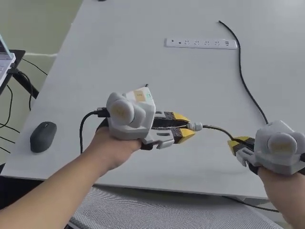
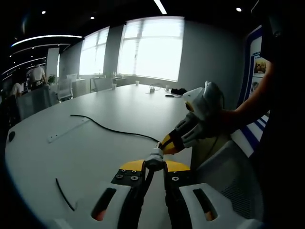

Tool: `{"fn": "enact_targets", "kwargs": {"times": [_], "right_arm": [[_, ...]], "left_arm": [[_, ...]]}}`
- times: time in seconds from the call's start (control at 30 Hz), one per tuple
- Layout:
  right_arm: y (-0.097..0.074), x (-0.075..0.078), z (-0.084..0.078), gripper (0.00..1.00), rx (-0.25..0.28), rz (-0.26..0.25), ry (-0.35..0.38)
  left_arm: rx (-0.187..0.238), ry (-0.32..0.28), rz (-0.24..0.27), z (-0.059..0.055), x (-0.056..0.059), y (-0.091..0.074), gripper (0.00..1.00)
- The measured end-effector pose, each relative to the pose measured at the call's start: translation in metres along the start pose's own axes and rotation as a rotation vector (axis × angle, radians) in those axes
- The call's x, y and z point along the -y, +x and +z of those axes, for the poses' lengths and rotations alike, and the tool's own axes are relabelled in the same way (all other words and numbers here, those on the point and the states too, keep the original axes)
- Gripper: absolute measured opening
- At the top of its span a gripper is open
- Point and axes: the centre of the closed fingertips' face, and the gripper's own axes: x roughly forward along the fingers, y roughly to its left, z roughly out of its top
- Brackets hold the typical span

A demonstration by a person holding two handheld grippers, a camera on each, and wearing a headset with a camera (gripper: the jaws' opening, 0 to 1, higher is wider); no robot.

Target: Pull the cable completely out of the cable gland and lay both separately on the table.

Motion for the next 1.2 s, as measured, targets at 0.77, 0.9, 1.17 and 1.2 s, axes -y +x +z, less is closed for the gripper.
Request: {"fn": "enact_targets", "kwargs": {"times": [0.77, 0.9, 1.17, 1.2], "right_arm": [[-0.011, -0.009, 0.008, 0.05, 0.036, 0.029, -0.136], [-0.017, -0.016, 0.015, 0.11, 0.046, 0.033, -0.171], [-0.027, -0.034, 0.035, 0.17, 0.071, 0.035, -0.3], [-0.028, -0.037, 0.04, 0.17, 0.079, 0.036, -0.329]], "left_arm": [[0.003, -0.012, 0.025, 0.002, -0.005, -0.005, 0.15], [0.001, -0.01, 0.018, 0.001, -0.002, -0.004, 0.15], [-0.005, -0.002, 0.015, -0.001, -0.002, -0.004, 0.15], [-0.006, -0.001, 0.015, -0.001, -0.001, -0.004, 0.15]]}}
